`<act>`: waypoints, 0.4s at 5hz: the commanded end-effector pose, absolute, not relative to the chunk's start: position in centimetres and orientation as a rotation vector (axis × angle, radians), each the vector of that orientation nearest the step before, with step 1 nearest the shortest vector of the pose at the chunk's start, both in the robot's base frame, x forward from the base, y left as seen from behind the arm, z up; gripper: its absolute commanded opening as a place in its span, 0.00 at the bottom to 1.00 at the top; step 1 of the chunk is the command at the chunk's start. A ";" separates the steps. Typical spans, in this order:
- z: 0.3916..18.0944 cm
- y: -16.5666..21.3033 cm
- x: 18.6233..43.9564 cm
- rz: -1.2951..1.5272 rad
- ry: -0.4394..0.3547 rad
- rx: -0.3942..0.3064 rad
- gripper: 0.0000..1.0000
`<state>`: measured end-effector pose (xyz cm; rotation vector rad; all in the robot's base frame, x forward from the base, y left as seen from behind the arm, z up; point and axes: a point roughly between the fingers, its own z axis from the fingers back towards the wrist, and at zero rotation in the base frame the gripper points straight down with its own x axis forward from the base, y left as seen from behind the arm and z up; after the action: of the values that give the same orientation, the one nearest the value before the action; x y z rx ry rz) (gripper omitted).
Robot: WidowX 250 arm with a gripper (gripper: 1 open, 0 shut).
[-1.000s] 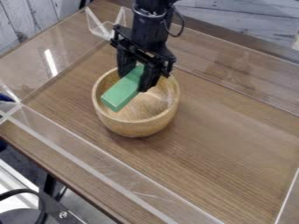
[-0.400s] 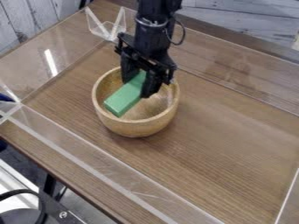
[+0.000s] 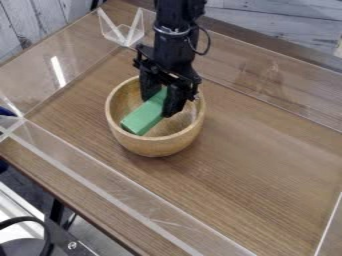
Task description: Put the green block in the brown bowl
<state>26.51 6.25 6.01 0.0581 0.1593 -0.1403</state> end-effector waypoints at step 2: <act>6.4 7.3 26.3 -0.152 0.181 0.116 0.00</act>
<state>25.87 7.02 5.46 0.1010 0.2132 -0.1543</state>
